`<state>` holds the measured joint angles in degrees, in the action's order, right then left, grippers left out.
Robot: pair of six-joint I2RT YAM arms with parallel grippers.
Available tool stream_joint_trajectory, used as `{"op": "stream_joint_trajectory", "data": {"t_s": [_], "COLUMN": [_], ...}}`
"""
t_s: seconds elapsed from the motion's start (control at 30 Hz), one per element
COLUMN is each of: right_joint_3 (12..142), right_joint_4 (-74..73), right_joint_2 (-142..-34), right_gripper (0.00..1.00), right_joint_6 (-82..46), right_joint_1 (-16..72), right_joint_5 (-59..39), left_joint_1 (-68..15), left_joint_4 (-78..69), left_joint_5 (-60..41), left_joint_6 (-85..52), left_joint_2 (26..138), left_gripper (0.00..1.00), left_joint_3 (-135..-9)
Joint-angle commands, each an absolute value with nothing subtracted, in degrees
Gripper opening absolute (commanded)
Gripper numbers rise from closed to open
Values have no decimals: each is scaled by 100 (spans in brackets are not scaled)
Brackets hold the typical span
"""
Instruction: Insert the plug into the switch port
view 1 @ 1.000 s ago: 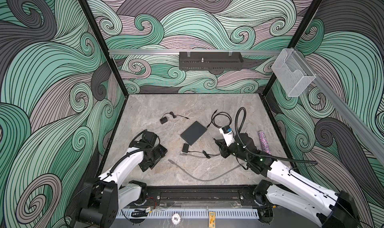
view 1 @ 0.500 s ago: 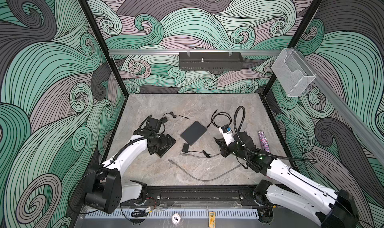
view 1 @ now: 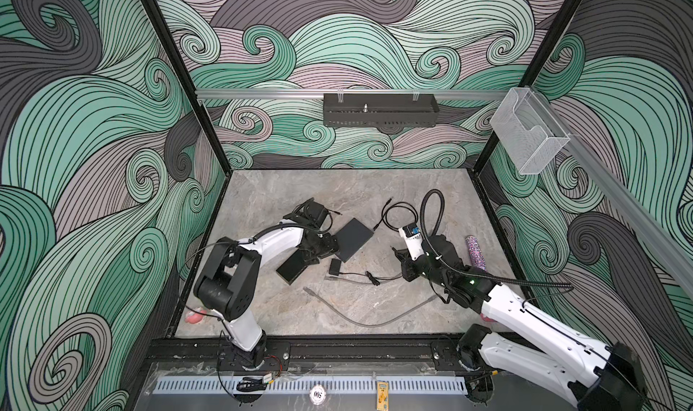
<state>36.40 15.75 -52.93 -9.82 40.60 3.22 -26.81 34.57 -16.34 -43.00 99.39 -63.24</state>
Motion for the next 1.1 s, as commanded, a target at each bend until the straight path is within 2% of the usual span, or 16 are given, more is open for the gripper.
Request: {"op": "stream_joint_trajectory", "data": {"t_s": [0.0,0.3,0.57,0.7,0.87,0.97,1.07], "right_joint_3": [3601,3507,3698,3832,3826,3903,4461], "right_joint_4": [1741,1820,2030,2289,2092,1478,1198], "right_joint_2": [-5067,-4881,-4813,-4927,-5199,-5514,-6117], "right_gripper": [0,0,0,0,0,0,0], "right_joint_6": [-1141,-1100,-1029,-993,-964,-853,-614], "right_joint_1": [4034,4021,3981,3973,3973,3968,3865], "right_joint_5": [382,422,526,490,384,475,721], "left_joint_1": [-2722,-3034,-3341,-3289,-3063,-2843,-2641], "left_joint_4": [3148,2701,2780,2865,3189,3768,4609], "left_joint_5": [-1667,-1874,-1891,-1796,-1747,-1280,-329], "left_joint_6": [-4431,-4819,-5054,-4995,-4415,-3521,-3023], "left_joint_2": [10287,11384,12918,13290,12464,11474,10621], "left_gripper": [86,86,86,86,88,93,98], "left_joint_3": [-6649,-7650,-9716,-10448,-10099,-9406,-8779]}}
